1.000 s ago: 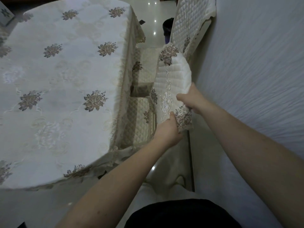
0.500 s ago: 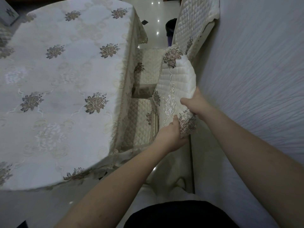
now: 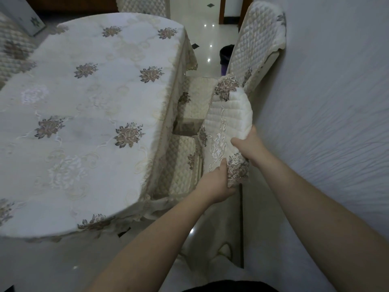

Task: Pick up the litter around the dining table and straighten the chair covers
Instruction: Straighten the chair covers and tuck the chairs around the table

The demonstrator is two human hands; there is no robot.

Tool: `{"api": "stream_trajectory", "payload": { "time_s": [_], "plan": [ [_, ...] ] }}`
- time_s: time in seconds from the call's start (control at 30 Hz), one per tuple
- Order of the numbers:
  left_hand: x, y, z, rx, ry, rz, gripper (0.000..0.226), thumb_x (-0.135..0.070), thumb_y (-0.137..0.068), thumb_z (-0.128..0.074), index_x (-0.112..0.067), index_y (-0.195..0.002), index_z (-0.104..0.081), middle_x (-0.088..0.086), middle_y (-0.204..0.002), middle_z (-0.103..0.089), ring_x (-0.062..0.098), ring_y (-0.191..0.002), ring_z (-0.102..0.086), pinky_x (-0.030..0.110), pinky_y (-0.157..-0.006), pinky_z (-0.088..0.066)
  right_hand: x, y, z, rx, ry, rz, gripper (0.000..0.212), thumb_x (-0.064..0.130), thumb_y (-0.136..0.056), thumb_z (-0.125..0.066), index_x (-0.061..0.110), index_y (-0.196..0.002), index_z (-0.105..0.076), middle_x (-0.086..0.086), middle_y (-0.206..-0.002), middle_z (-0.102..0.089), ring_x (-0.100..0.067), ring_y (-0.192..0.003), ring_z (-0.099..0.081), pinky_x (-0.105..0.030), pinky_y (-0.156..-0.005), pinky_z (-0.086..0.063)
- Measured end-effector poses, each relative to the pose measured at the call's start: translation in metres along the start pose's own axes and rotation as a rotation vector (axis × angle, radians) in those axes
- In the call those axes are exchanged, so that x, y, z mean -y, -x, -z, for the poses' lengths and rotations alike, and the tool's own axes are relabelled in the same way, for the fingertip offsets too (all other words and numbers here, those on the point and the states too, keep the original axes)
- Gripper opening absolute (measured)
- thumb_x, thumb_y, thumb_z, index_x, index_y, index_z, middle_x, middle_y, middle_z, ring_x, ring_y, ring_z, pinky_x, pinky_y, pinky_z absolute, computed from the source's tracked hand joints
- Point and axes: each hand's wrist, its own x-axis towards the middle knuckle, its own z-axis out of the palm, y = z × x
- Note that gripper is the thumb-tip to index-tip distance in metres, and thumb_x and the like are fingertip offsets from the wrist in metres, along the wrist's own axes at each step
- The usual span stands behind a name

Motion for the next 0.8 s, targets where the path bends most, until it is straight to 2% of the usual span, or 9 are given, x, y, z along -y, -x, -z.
{"api": "stream_trajectory", "payload": {
  "time_s": [0.27,0.4,0.5,0.63,0.8],
  "plan": [
    [0.007,0.008,-0.002,0.015,-0.021,-0.023,0.097,-0.04,-0.084,-0.06,-0.009,-0.152,0.002,0.017,-0.126,-0.055,0.036,-0.107,-0.057,0.036,-0.07,-0.035,-0.004,0.009,-0.005,-0.023,-0.015,-0.028,0.091,0.039,-0.047,-0.067,0.022,-0.132,-0.038,-0.003,-0.115,-0.062,-0.023,-0.099,-0.063,-0.046,-0.085,-0.055],
    [0.01,0.008,-0.003,0.028,-0.037,-0.048,0.099,-0.039,-0.083,-0.062,-0.006,-0.152,0.001,0.018,-0.128,-0.052,0.037,-0.11,-0.056,0.039,-0.078,-0.042,-0.007,0.01,-0.007,-0.035,-0.031,-0.03,0.092,0.038,-0.046,-0.068,0.022,-0.132,-0.039,-0.003,-0.113,-0.063,-0.023,-0.098,-0.064,-0.047,-0.084,-0.056],
    [0.011,0.008,-0.002,0.027,-0.023,-0.059,0.098,-0.04,-0.084,-0.062,-0.007,-0.152,0.0,0.019,-0.128,-0.053,0.037,-0.11,-0.056,0.039,-0.079,-0.042,0.0,0.02,-0.006,-0.042,-0.004,-0.034,0.088,0.033,-0.054,-0.069,0.018,-0.134,-0.035,-0.005,-0.116,-0.06,-0.025,-0.1,-0.062,-0.047,-0.086,-0.055],
    [0.009,0.005,-0.002,0.026,0.04,-0.051,0.096,-0.043,-0.084,-0.061,-0.012,-0.152,0.0,0.017,-0.135,-0.05,0.036,-0.115,-0.055,0.04,-0.085,-0.042,0.002,0.019,0.0,-0.06,0.1,-0.028,0.075,0.022,-0.074,-0.071,0.011,-0.136,-0.031,-0.011,-0.12,-0.056,-0.029,-0.104,-0.059,-0.045,-0.089,-0.052],
    [0.017,0.005,0.003,0.087,0.103,-0.081,0.1,-0.055,-0.084,-0.061,-0.016,-0.153,0.0,0.011,-0.149,-0.039,0.03,-0.129,-0.045,0.038,-0.1,-0.04,0.006,0.015,0.011,-0.037,0.273,-0.019,0.077,0.033,-0.077,-0.072,0.007,-0.136,-0.03,-0.013,-0.125,-0.055,-0.032,-0.11,-0.056,-0.044,-0.092,-0.048]
  ]
}}
